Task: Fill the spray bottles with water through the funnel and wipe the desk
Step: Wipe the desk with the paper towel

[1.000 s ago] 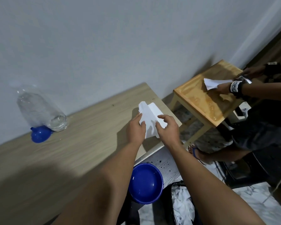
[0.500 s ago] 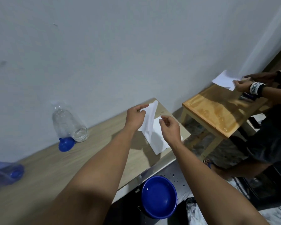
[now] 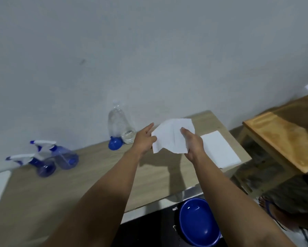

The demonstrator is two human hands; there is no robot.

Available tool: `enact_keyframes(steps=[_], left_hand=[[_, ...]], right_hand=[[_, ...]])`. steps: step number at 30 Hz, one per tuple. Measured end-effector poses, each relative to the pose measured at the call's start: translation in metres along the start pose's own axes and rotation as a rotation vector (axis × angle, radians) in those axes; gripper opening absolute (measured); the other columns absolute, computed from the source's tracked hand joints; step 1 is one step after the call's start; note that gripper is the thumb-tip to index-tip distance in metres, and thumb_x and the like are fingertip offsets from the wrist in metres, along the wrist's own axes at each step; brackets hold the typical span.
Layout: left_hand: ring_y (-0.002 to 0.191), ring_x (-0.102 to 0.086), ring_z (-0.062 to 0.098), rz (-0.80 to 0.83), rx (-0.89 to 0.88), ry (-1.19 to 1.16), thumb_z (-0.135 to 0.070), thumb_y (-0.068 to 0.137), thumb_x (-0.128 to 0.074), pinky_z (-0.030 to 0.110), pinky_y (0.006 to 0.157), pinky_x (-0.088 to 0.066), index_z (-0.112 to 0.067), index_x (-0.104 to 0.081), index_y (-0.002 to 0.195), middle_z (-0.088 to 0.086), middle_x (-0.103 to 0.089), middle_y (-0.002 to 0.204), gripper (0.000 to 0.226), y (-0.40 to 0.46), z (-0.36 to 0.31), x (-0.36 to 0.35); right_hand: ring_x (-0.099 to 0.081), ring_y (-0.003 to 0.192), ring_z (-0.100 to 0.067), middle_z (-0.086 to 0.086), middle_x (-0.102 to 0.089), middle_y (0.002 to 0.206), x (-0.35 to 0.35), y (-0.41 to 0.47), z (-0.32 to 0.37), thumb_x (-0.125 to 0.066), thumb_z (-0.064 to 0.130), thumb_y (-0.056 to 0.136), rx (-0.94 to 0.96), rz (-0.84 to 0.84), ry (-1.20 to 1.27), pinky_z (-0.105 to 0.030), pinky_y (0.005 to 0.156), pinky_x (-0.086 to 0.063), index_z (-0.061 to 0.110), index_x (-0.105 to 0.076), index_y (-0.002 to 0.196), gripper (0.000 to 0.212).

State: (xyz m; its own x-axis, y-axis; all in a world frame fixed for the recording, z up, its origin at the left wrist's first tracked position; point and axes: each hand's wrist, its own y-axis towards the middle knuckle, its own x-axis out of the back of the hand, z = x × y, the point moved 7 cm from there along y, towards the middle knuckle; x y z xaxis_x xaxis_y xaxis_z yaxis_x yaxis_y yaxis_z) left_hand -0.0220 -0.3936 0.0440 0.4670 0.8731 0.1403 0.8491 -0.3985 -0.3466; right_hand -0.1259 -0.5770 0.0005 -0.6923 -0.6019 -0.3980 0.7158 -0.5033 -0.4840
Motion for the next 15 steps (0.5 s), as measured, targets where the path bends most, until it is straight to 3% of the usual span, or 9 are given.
enact_keyframes(steps=[2, 4, 6, 10, 12, 15], left_hand=[[0.102, -0.069, 0.022, -0.063, 0.156, 0.009, 0.008, 0.086, -0.056, 0.042, 0.086, -0.061, -0.024, -0.043, 0.151, 0.008, -0.066, 0.127, 0.074, -0.009, 0.028, 0.044], [0.103, -0.069, 0.026, -0.07, 0.293, -0.041, 0.011, 0.088, -0.054, 0.038, 0.076, -0.062, -0.02, -0.045, 0.147, 0.013, -0.063, 0.131, 0.068, -0.026, 0.052, 0.082], [0.098, -0.07, 0.03, -0.099, 0.324, -0.131, 0.015, 0.089, -0.049, 0.038, 0.073, -0.061, -0.022, -0.051, 0.139, 0.019, -0.064, 0.127, 0.062, -0.045, 0.066, 0.12], [0.103, -0.069, 0.031, -0.262, 0.284, -0.199, 0.014, 0.088, -0.044, 0.044, 0.086, -0.059, -0.021, -0.065, 0.128, 0.015, -0.069, 0.12, 0.057, -0.082, 0.086, 0.21], [0.102, -0.069, 0.03, -0.324, 0.315, -0.22, 0.012, 0.09, -0.044, 0.043, 0.087, -0.059, -0.013, -0.068, 0.123, 0.012, -0.071, 0.112, 0.048, -0.101, 0.102, 0.253], [0.09, -0.068, 0.025, -0.334, 0.408, -0.219, 0.011, 0.093, -0.049, 0.034, 0.073, -0.059, -0.002, -0.071, 0.112, 0.011, -0.071, 0.1, 0.032, -0.136, 0.123, 0.308]], right_hand=[[-0.075, 0.099, -0.028, -0.009, -0.078, 0.111, -0.036, -0.003, -0.009, -0.073, 0.014, 0.095, 0.023, 0.061, -0.083, -0.049, 0.096, -0.06, 0.008, -0.071, 0.118, 0.023], [-0.071, 0.092, -0.027, -0.009, -0.076, 0.105, -0.073, -0.004, -0.03, -0.067, 0.008, 0.097, 0.024, 0.117, -0.196, -0.044, 0.09, -0.058, 0.012, -0.072, 0.107, 0.012], [-0.07, 0.09, -0.026, -0.007, -0.076, 0.1, -0.11, -0.009, -0.057, -0.068, 0.008, 0.096, 0.009, 0.178, -0.307, -0.042, 0.088, -0.058, 0.016, -0.074, 0.098, 0.01], [-0.071, 0.085, -0.027, -0.008, -0.077, 0.093, -0.183, -0.027, -0.12, -0.068, 0.003, 0.091, -0.025, 0.263, -0.465, -0.042, 0.084, -0.06, 0.015, -0.074, 0.089, 0.014], [-0.072, 0.089, -0.029, -0.01, -0.078, 0.101, -0.219, -0.039, -0.154, -0.072, 0.007, 0.087, -0.041, 0.317, -0.517, -0.041, 0.085, -0.059, 0.012, -0.075, 0.094, 0.01], [-0.072, 0.11, -0.032, -0.007, -0.076, 0.12, -0.272, -0.054, -0.209, -0.076, 0.016, 0.082, -0.078, 0.383, -0.565, -0.047, 0.099, -0.057, 0.014, -0.075, 0.107, 0.026]])
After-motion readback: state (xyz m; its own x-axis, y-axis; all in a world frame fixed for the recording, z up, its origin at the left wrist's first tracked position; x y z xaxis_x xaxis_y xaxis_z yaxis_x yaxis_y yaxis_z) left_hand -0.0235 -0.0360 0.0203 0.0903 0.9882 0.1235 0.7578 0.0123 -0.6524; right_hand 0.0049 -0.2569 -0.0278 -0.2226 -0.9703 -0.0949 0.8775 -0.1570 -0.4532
